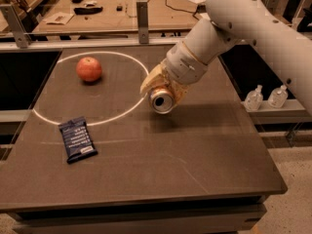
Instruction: Knock orange can over
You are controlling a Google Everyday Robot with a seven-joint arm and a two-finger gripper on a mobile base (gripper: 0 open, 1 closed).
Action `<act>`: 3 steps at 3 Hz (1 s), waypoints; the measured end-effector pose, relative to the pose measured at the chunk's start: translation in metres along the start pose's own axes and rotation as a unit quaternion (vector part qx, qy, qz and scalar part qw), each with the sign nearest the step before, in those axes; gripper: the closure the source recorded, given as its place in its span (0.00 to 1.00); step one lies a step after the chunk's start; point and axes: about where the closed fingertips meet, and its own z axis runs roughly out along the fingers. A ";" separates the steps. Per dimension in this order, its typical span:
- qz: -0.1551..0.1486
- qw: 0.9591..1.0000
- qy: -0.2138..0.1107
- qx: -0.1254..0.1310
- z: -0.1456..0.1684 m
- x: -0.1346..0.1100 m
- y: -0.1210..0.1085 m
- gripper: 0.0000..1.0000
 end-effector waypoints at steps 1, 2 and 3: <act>0.002 0.999 0.011 -0.046 0.013 -0.006 0.012 1.00; 0.000 0.995 0.032 -0.091 0.019 -0.009 0.021 1.00; 0.001 0.991 0.061 -0.122 0.020 -0.010 0.025 0.84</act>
Offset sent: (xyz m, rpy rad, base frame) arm -0.0166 -0.0122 -0.0343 -0.3081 -0.0999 -0.0496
